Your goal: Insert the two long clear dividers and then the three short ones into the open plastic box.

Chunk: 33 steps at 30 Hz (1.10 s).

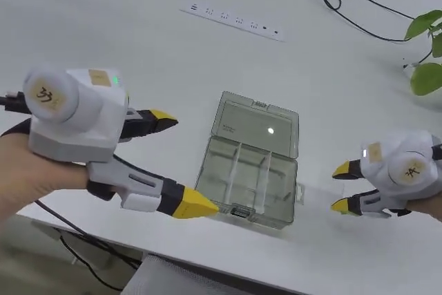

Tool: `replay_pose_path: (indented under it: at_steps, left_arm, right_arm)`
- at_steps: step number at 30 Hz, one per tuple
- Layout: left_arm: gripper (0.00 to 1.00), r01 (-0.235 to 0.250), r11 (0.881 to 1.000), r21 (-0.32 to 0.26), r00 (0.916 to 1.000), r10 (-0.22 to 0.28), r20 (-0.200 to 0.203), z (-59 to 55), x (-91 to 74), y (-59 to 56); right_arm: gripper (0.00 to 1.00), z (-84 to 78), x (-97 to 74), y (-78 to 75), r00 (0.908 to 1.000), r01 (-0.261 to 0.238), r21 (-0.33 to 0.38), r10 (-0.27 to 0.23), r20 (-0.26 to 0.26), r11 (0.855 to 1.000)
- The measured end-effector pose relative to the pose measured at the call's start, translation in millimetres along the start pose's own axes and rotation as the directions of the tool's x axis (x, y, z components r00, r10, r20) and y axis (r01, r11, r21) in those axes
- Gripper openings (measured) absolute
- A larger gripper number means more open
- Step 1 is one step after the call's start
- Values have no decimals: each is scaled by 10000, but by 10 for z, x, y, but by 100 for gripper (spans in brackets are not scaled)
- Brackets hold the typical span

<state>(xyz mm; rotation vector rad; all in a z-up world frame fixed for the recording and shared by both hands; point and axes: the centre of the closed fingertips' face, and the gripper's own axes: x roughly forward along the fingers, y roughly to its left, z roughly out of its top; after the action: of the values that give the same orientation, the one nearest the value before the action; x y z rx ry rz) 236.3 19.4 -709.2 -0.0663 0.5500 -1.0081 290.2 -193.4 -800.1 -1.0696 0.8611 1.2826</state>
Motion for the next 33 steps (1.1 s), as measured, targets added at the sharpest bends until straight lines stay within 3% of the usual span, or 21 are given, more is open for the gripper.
replay_pose_path:
  at_steps: [8,18,26,33]
  left_arm:
    - [94,105,9994,-334,9997,-98,229,159,74,-25]
    - [85,700,9916,-1092,9963,-640,574,376,279,-204]
    - [73,1292,9690,-2104,9908,-1176,668,453,467,-404]
    - [59,1934,9301,-3123,9808,-1750,862,501,586,-603]
  right_arm:
    - [32,297,-317,11,9969,602,-196,-591,517,9980]
    - [32,628,-642,118,9865,1260,-262,-1225,1090,9917]
    - [32,842,-796,250,9774,1614,-311,-1554,1436,9864]
    - [32,983,-877,364,9704,1887,-453,-1792,1618,9810]
